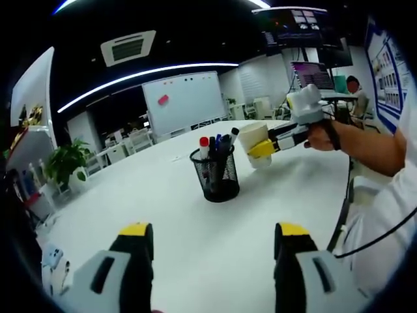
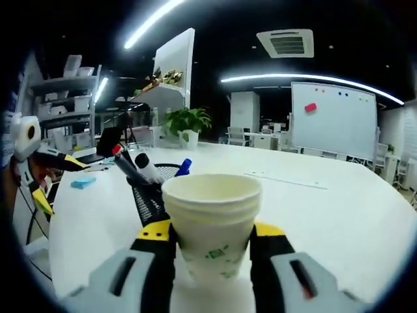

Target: Place the scattered laser pointers and whiteboard markers into the pen holder and stack the scattered paper cups together

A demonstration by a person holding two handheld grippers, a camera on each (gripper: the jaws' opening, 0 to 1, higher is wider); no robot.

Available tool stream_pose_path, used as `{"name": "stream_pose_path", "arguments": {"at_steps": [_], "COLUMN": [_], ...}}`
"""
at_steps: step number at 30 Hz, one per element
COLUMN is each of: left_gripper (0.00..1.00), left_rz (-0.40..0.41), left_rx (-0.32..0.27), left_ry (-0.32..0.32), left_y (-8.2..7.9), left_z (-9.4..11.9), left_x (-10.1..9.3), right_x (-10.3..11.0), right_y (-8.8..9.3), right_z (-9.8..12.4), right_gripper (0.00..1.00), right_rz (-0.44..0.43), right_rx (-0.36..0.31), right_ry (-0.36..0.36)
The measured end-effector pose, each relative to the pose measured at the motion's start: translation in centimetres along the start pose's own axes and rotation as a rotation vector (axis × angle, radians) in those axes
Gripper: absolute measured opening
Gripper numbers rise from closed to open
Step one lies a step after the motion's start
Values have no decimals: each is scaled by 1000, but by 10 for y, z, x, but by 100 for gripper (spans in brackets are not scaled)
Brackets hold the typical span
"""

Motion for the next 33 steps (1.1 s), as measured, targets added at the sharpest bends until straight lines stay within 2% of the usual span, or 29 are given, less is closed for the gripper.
{"name": "stream_pose_path", "arguments": {"at_steps": [33], "left_gripper": [76], "left_rz": [-7], "left_rx": [3], "left_ry": [10], "left_y": [-2], "left_z": [-3], "left_x": [1], "right_x": [0], "right_y": [13], "right_z": [-9], "right_gripper": [45], "right_rz": [1], "right_rx": [49], "right_ry": [-17]}}
Point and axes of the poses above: the point that each gripper's makers call its tool centre point, and the gripper's own axes: z roughly backward along the fingers, x roughly to its left, y roughly out of its underside, the point moved 9 cm from there along z, roughly backward along the fingers, and after that the axes turned 9 degrees about z, right-handed, at the moved point
